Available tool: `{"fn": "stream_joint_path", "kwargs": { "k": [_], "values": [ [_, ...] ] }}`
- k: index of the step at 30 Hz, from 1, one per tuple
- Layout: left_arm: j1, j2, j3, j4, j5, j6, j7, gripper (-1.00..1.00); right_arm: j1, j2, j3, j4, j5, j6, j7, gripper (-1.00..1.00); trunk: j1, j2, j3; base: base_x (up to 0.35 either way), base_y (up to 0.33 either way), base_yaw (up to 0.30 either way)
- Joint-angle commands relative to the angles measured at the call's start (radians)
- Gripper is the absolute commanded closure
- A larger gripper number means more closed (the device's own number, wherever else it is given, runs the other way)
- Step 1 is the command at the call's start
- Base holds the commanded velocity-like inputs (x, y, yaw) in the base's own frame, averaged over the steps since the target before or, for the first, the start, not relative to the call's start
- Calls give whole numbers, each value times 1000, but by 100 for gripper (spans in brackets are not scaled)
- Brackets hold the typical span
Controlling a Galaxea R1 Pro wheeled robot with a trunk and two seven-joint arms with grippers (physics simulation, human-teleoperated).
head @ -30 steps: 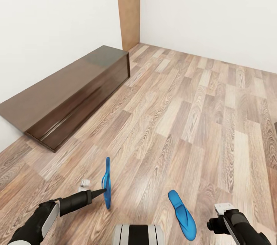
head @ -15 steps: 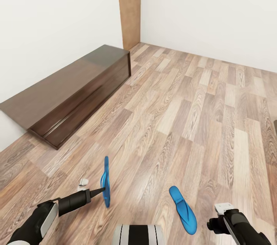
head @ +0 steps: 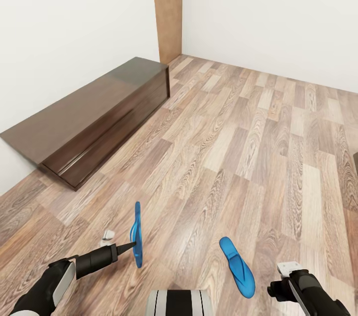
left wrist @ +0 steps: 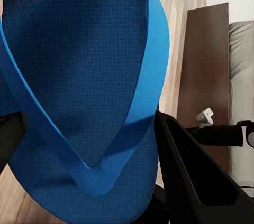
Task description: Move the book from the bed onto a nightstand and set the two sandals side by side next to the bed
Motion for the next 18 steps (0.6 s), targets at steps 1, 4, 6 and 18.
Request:
{"fn": "stream_joint_path", "kwargs": {
  "k": [1, 4, 6, 18],
  "values": [
    [0, 0, 1, 0, 2, 7, -3, 100, 0, 0, -3, -4, 11, 4, 9, -100, 0, 0, -1, 0, 0, 73],
    [0, -1, 0, 0, 2, 6, -2, 100, 0, 0, -4, -29, 10, 4, 9, -100, 0, 0, -2, 0, 0, 140],
    [0, -1, 0, 0, 2, 6, -2, 100, 0, 0, -4, -36, 9, 4, 9, -100, 0, 0, -2, 0, 0, 58],
    [0, -2, 0, 0, 2, 6, -2, 100, 0, 0, -5, -43, 9, 4, 9, -100, 0, 0, -4, 0, 0, 137]
  ]
}}
